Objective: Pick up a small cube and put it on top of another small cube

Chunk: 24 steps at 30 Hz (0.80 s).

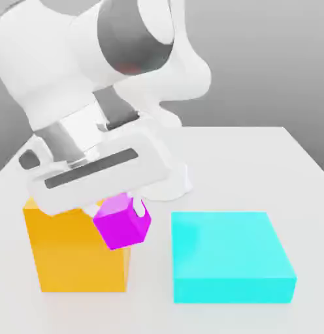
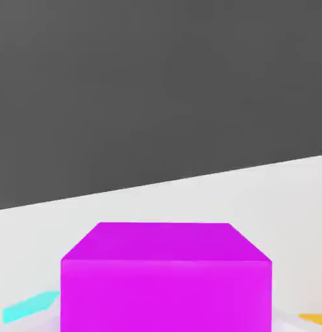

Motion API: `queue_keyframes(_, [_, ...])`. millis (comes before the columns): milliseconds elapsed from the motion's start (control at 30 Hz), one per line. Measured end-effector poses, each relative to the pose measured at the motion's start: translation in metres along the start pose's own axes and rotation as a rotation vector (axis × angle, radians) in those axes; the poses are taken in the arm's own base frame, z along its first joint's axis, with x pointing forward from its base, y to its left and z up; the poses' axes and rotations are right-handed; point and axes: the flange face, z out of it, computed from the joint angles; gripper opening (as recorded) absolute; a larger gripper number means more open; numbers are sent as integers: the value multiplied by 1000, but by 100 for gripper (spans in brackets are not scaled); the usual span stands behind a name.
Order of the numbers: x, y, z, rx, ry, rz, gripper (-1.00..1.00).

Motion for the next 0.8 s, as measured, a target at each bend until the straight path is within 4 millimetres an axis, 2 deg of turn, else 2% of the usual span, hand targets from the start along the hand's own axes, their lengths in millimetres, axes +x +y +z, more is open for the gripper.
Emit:
queue_keyframes(67, [-16, 1, -20, 2, 11, 34, -100])
queue_keyframes(200, [-47, 18, -47, -45, 58, 123, -100])
queue_keyframes(500, [-107, 72, -85, -192, 311, 393, -100])
queue_keyframes(567, [-105, 87, -72, -234, 354, 440, -100])
queue_keyframes(667, [-94, 102, -37, -246, 367, 454, -100])
queue_keyframes(700, [-91, 106, -27, -246, 368, 455, 100])
queue_keyframes(800, [-91, 106, -27, -246, 368, 455, 100])
